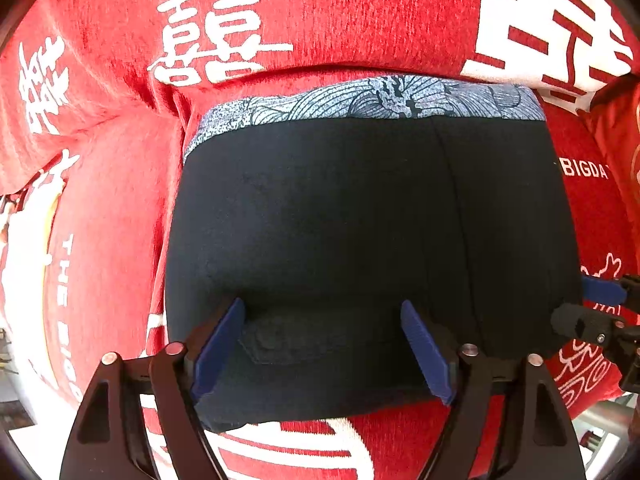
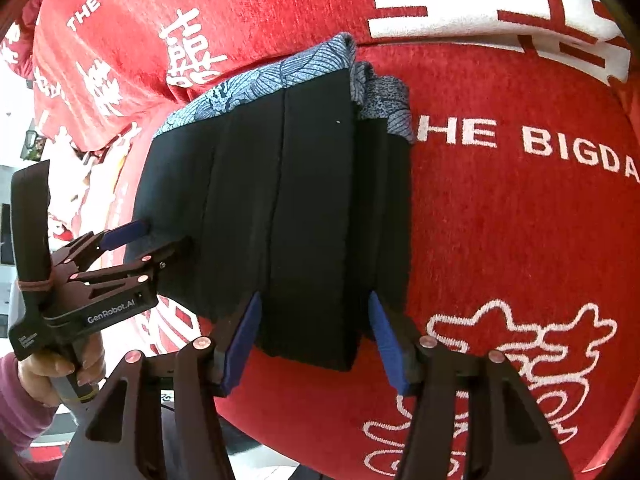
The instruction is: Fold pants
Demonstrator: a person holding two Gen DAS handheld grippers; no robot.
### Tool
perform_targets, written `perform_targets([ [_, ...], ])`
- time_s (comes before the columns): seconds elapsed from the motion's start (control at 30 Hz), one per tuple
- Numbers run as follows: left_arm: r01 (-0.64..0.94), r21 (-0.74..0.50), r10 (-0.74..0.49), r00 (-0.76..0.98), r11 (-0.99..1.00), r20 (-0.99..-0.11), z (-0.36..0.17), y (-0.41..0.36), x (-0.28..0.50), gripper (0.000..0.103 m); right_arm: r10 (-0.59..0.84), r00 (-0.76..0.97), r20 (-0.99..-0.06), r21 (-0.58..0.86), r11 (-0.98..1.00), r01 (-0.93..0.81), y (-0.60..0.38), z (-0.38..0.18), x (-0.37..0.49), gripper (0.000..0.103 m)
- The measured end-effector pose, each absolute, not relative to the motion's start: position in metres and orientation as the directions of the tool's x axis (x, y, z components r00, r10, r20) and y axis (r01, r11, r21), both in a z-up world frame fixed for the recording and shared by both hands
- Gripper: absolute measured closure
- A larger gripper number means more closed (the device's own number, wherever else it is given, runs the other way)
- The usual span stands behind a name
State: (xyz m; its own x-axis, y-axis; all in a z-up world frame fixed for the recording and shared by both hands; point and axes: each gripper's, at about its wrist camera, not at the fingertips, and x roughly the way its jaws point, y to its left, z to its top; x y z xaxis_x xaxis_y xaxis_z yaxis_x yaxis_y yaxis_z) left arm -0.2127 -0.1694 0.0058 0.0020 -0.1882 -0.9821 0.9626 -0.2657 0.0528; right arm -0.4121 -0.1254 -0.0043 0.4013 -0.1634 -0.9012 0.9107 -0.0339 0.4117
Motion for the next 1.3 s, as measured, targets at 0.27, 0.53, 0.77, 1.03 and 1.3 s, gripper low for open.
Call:
perform_targets([
  [0.27,0.963,0.037,-0.179,-0.012,-0.268,-0.984,0.006,-0.174,-0.21,0.019,-0.156,0.425,-0.892,0.437,-0.055,0.898,-0.128,-0.004,-0.416,0.041],
  [0.53,0.971,0.017,-0.209,-0.034,-0.237,-0.977,0.025,-0.205,-0.189,0.019,-0.195,0.461,-0.866,0.494,-0.189,0.849,-0.132,-0.005,-0.458,0.036],
  [0.77,0.975,-0.053,-0.151,-0.086,-0.215,-0.985,0.015,-0.247,-0.145,0.019,-0.222,0.557,-0.801,0.596,-0.206,0.776,-0.147,-0.017,-0.488,0.022],
  [1.03,0.924,-0.35,0.015,-0.352,-0.153,-0.936,-0.011,-0.263,-0.113,0.019,-0.182,0.656,-0.732,0.68,-0.154,0.717,-0.161,-0.037,-0.495,0.021],
  [1.3,0.869,-0.47,0.071,-0.465,-0.155,-0.883,-0.037,-0.273,-0.124,0.012,-0.155,0.751,-0.642,0.767,-0.115,0.632,-0.181,-0.058,-0.488,0.02],
])
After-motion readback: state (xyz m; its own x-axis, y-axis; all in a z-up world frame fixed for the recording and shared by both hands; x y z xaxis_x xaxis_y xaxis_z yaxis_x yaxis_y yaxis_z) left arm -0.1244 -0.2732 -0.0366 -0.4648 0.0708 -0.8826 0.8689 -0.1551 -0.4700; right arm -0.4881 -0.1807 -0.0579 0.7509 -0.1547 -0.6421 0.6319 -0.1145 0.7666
